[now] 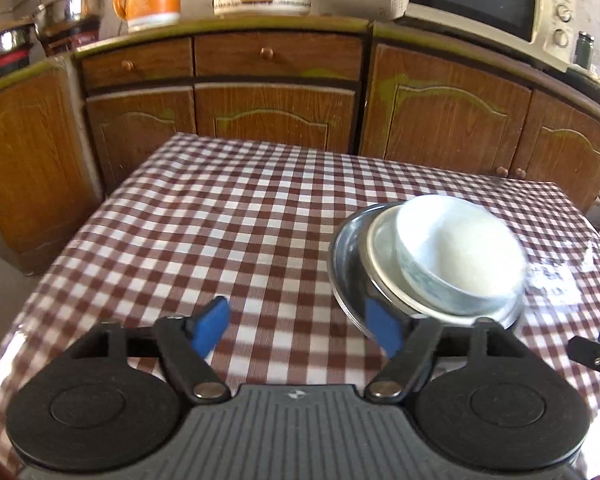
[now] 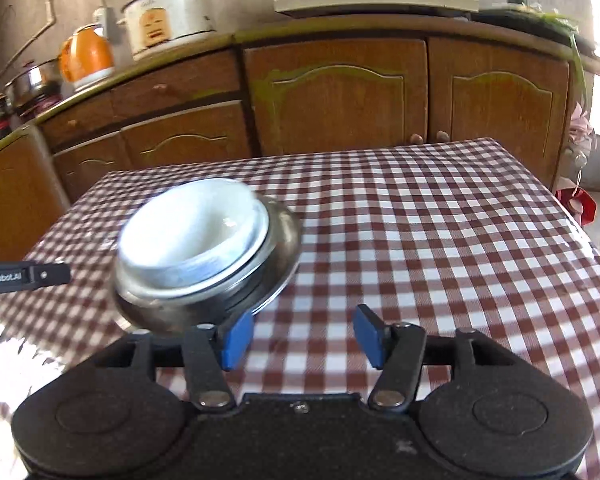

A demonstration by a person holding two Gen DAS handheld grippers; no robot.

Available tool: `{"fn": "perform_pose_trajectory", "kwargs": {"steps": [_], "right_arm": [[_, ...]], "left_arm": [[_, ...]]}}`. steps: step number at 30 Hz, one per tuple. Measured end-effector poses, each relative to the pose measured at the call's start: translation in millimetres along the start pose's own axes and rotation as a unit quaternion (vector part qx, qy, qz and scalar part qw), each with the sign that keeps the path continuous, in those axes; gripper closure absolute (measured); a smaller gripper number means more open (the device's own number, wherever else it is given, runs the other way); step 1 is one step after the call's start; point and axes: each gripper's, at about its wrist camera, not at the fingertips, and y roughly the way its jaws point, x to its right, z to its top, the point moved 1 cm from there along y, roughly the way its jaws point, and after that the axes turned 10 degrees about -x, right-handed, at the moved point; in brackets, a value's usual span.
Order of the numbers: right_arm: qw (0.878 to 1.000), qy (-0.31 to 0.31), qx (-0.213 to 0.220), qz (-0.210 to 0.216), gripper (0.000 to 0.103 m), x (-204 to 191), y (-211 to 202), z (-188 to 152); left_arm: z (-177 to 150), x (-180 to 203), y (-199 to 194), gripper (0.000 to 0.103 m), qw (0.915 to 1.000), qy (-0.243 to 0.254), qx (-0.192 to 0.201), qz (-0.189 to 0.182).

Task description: Organize plates and bowls

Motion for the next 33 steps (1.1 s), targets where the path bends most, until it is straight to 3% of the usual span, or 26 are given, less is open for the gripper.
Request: {"fn": "perform_pose_trajectory", "kwargs": {"steps": [3,12,20,33], "right_arm": [[1.0,-0.014,0.002,0.011,0.03,-13.4,-21.0,-8.9],[0.999,-0.034,0.016,0.01,0.024,-36.3,-79.6,-28.7],[1.0,-0.024,0.012,0.016,0.023,-35.7,-110.2,-49.0],[1.0,-0.022,0.007,0.011,0.023,-35.6,-127.2,-64.4]], "left_arm": [[-7.7,5.7,-21.2,0.007,1.0,0.003,0.004,0.007],[-36.2,21.0,-69.3,0.0,1.0,-0.004,-0.005,-0.001],[-52.1,32.1,-93.8,0.0,0.9999,0.009,-0.003,0.005],[-67.7,43.3,-108.2,0.0,0.9997,0.02,-0.004,-0.015]]}}
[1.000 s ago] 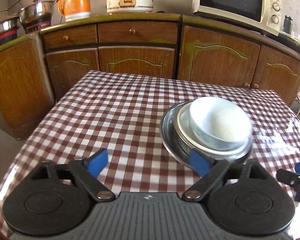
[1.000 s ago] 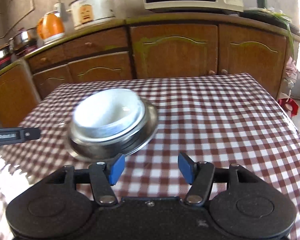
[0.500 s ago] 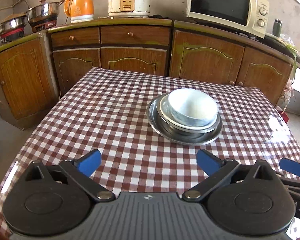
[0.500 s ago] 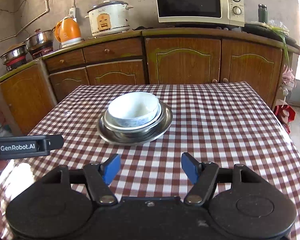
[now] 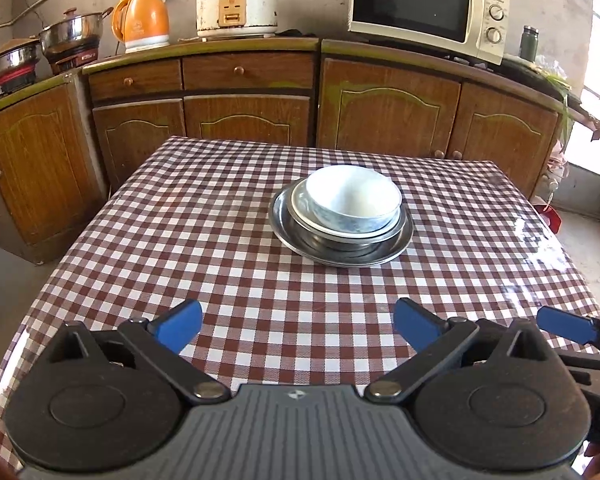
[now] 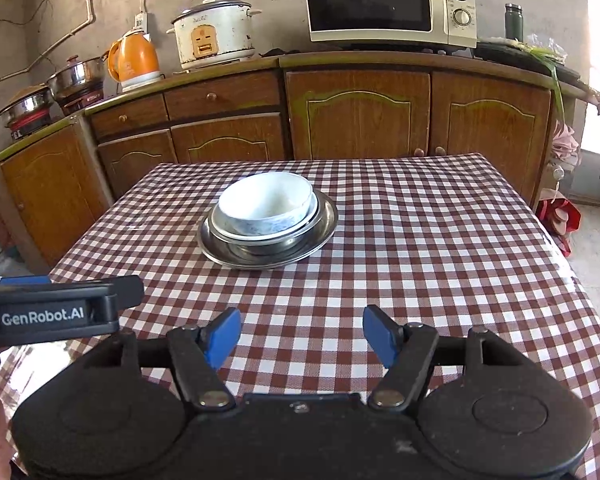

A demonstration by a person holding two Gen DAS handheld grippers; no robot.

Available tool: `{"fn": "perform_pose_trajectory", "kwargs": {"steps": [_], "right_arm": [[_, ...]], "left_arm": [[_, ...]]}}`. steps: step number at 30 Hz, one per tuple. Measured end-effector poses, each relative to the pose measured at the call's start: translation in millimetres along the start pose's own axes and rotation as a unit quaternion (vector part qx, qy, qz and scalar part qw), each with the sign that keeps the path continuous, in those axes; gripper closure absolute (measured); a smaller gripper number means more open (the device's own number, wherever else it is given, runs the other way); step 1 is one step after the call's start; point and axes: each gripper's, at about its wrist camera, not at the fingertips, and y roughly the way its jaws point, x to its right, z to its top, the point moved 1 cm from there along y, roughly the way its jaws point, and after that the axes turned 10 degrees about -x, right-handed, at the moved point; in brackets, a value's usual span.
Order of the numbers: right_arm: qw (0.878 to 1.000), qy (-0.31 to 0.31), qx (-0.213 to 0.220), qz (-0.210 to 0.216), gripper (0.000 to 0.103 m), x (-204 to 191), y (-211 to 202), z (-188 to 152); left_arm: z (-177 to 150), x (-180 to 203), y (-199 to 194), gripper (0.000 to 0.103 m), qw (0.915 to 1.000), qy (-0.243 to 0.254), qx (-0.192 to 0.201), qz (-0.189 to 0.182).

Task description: Organize plates and bowls

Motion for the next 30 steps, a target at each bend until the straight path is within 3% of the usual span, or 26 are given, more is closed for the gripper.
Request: {"fn": "perform_pose_trajectory", "kwargs": {"steps": [30], "right_arm": [[1.0,0.002,-0.014,0.01,0.023,-0.1,8.7,1.7]], "left_arm": [[-3.3,2.5,1.5,0.0,0.9999,0.01,-0.002,-0.004]]}}
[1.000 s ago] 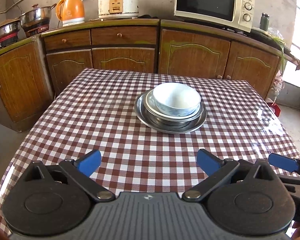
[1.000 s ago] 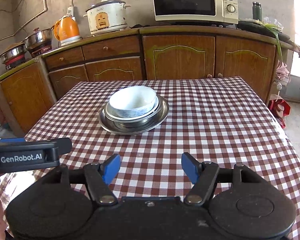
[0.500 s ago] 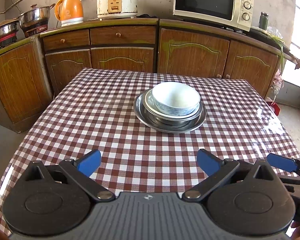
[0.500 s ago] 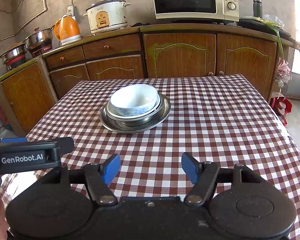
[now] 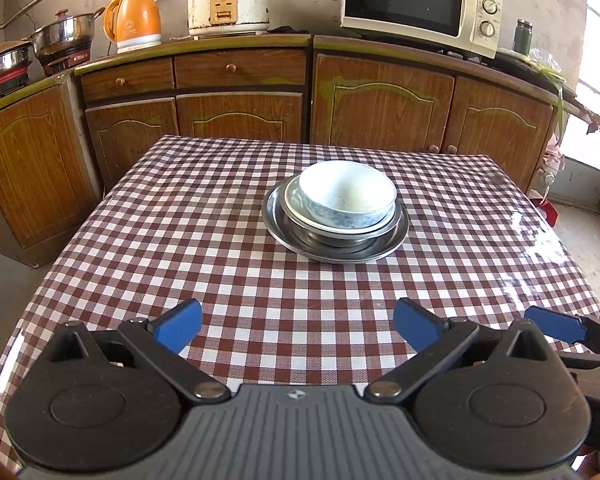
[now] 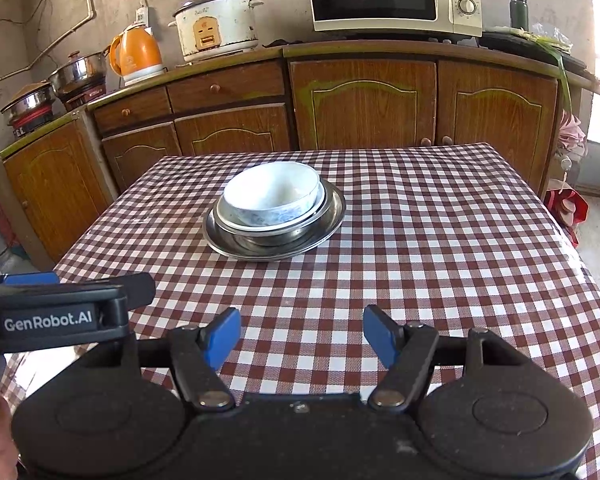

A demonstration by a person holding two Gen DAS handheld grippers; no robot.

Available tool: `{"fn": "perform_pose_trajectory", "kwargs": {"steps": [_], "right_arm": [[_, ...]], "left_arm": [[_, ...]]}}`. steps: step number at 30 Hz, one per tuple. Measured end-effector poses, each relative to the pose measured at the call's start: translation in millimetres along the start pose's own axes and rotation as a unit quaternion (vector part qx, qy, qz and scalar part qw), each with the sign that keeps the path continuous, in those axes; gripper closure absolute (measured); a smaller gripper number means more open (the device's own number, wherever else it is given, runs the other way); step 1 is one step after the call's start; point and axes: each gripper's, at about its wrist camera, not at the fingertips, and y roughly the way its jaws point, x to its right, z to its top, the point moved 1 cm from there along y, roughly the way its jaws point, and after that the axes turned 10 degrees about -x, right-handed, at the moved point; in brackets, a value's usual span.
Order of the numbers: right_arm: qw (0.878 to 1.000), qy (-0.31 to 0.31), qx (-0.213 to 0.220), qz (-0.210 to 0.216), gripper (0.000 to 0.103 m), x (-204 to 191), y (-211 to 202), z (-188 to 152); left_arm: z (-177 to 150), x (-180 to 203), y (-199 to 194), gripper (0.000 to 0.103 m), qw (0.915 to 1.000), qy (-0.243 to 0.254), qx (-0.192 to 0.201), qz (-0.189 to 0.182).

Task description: Organize plates and bowls

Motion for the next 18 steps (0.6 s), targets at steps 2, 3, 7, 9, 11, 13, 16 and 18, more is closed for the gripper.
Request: {"fn": "perform_pose_trajectory", "kwargs": {"steps": [2,3,7,9,11,13,16,18], "right_arm": [[1.0,0.0,-0.001,0.0,0.023,-0.6,0.4,0.0],[1.0,0.0,-0.001,0.0,0.023,-0.6,0.5,0.0],[1.0,0.002,-0.003,0.001,0.023,0.4,2.5,-0.4],[1.0,0.002,-0.005,0.002,0.023,1.0,3.9,-0.1],[1.0,0.001,-0.006,0.002,0.023,1.3,4.8,-0.7],[1.0,0.001,-0.007,0.003,0.023,1.4,5.5,-0.6],[1.0,0.001,-0.009,0.003,0.023,1.9,6.7,-0.8],[1.0,0.002,-0.01,0.004,0.023,1.9,7.5,-1.3]], "left_arm": [[0.0,0.5,0.1,0.0,1.0,0.002,0.0,0.0],[-0.1,0.9,0.2,0.0,1.0,0.002,0.0,-0.001],[-0.4,1.9,1.2,0.0,1.0,0.007,0.002,-0.004],[-0.8,3.1,1.3,0.0,0.9999,0.011,0.003,-0.002],[-0.8,3.8,1.7,0.0,0.9999,0.013,0.003,-0.002],[-1.2,3.8,2.2,0.0,0.9999,0.012,0.002,-0.003],[-1.7,3.8,3.2,0.0,0.9999,0.012,0.0,-0.004],[-1.8,3.8,3.6,0.0,0.9999,0.013,0.0,-0.005]]}}
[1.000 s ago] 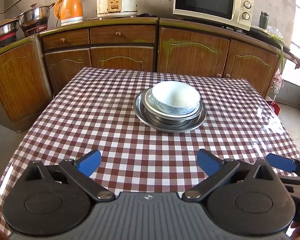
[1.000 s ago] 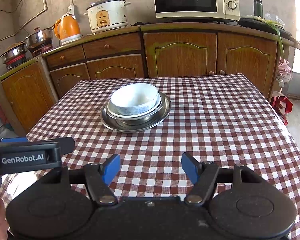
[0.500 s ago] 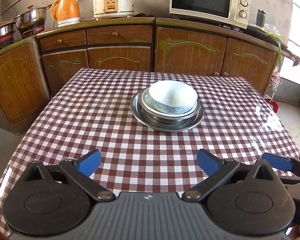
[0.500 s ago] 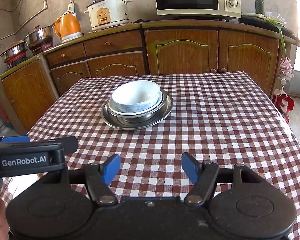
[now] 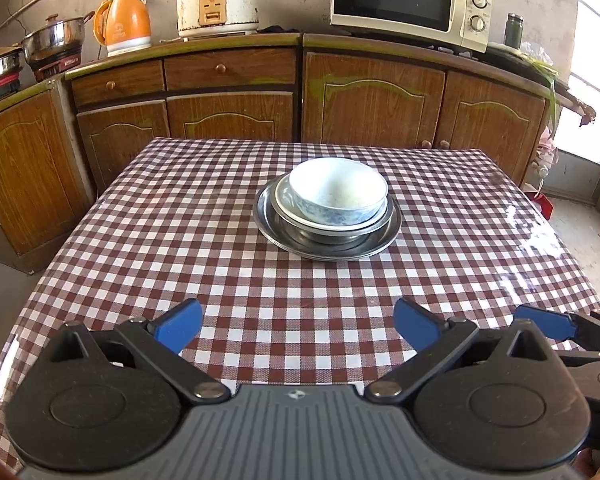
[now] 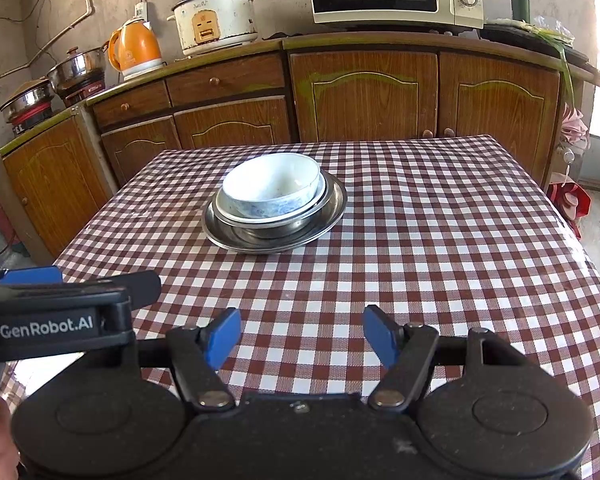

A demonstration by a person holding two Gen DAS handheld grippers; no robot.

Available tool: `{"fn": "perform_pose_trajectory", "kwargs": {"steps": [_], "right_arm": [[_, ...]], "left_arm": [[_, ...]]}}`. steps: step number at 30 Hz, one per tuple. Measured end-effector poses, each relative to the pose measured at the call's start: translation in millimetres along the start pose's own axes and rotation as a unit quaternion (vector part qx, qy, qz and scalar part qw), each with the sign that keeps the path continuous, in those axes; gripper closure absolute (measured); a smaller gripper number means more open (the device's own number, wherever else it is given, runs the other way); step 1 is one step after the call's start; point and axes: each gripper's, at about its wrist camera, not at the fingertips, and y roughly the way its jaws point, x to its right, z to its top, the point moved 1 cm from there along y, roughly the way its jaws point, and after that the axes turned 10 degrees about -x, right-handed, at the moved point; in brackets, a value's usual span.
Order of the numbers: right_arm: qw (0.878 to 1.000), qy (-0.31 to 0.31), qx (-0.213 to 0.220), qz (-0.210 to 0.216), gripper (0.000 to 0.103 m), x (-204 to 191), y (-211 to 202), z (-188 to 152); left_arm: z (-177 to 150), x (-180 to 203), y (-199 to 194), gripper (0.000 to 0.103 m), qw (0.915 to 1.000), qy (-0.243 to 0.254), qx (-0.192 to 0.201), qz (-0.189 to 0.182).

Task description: Organize plates and bowls

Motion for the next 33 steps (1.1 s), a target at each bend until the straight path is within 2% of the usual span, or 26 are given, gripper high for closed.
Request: {"fn": "perform_pose_trajectory", "kwargs": {"steps": [33], "right_arm": [[1.0,-0.001,-0.01,0.006,0.023,0.8,4.9,-1.4]], "left_arm": [[-2.9,6.7,4.9,0.0,1.0,-0.001,-0.009,-0.003]]}}
